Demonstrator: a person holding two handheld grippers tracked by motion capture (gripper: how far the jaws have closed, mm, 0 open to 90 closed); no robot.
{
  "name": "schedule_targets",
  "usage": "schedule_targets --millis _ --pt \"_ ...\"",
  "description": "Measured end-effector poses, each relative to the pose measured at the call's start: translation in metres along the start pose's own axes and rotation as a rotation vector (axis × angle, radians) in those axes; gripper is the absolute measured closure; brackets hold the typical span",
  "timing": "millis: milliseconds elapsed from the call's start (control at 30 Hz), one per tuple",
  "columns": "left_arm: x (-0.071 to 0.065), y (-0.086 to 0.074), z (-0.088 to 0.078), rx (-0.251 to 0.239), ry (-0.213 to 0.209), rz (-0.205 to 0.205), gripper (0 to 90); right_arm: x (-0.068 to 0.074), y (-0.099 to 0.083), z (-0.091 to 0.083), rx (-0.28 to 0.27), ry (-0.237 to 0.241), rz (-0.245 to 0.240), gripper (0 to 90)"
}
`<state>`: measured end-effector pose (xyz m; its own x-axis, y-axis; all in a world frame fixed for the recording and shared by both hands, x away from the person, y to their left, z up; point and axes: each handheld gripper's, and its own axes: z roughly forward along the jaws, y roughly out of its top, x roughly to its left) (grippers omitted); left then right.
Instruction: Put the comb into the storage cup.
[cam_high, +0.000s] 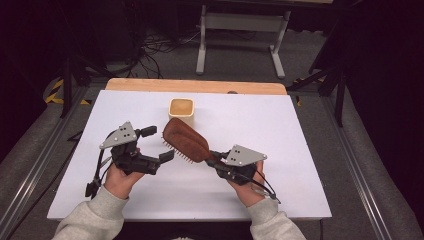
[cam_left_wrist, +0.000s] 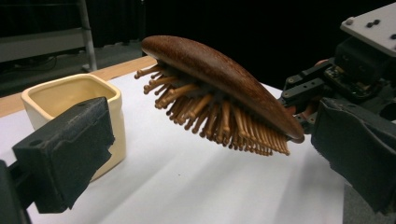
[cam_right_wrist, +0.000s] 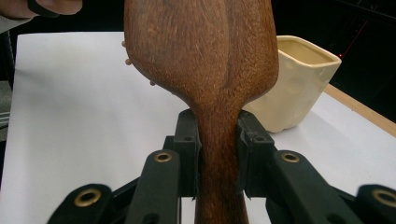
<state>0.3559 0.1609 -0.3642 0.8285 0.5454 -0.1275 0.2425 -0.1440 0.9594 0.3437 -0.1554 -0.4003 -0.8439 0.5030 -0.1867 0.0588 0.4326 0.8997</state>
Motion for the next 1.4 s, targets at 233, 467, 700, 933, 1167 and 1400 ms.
schedule_targets --millis 233,467,700,933,1167,1400 --pt "-0.002 0.004 0.009 0.055 0.010 0.035 0.1 0.001 0.000 0.000 0.001 -0.004 -0.005 72.6" --pt "-0.004 0.006 0.020 0.108 0.026 0.070 0.2 0.001 0.000 0.000 -0.004 -0.006 -0.008 72.6" --pt "-0.005 0.007 0.028 0.108 -0.022 0.032 2.3 0.001 -0.001 -0.001 -0.002 -0.013 -0.009 72.6" --pt "-0.007 0.008 0.033 0.113 -0.040 -0.012 4.8 0.000 -0.002 0.000 0.005 -0.028 -0.010 72.5" --pt "-0.009 0.011 0.035 0.105 -0.011 -0.017 10.7 0.003 -0.002 0.001 0.016 -0.043 -0.044 72.6" --pt "-0.010 0.013 0.034 0.100 0.003 -0.028 22.8 0.006 -0.002 0.004 0.039 -0.062 -0.078 72.4"
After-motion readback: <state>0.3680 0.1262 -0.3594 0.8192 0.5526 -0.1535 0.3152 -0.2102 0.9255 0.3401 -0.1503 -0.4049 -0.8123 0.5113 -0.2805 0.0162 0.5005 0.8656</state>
